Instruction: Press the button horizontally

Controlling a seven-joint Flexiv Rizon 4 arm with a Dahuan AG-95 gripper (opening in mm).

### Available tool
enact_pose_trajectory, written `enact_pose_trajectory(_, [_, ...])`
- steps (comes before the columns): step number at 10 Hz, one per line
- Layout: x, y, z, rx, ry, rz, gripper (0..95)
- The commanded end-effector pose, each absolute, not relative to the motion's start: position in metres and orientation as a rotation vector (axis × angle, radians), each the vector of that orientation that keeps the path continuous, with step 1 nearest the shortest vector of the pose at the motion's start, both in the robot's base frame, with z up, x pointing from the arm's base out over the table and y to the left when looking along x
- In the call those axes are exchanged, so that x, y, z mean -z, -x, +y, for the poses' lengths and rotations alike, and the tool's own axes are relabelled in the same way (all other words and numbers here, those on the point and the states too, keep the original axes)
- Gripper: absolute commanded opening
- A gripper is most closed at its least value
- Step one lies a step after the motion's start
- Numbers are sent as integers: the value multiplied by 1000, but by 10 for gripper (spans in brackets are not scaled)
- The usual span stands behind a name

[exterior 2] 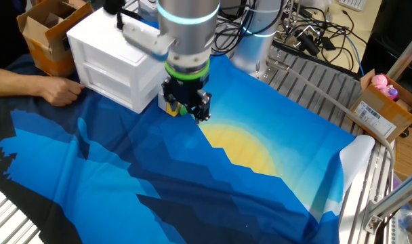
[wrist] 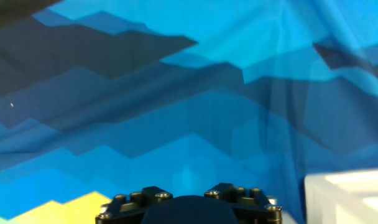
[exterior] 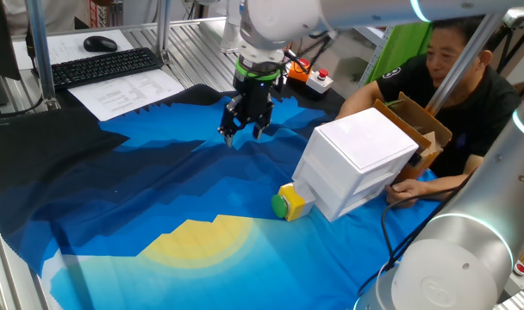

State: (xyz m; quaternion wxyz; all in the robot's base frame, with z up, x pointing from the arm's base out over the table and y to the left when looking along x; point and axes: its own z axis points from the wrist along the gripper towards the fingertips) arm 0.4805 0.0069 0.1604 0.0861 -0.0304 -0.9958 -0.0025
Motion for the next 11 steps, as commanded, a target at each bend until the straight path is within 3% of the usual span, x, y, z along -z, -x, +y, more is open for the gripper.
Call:
enact_pose_trajectory(1, [-154,-469,11,-41,142,-2854,0])
enact_pose_trajectory(6, [-142,-445,16,-227,29,-2856,0])
enact_pose_trajectory(11, [-115,-430,3,-237,-23,-2889,0])
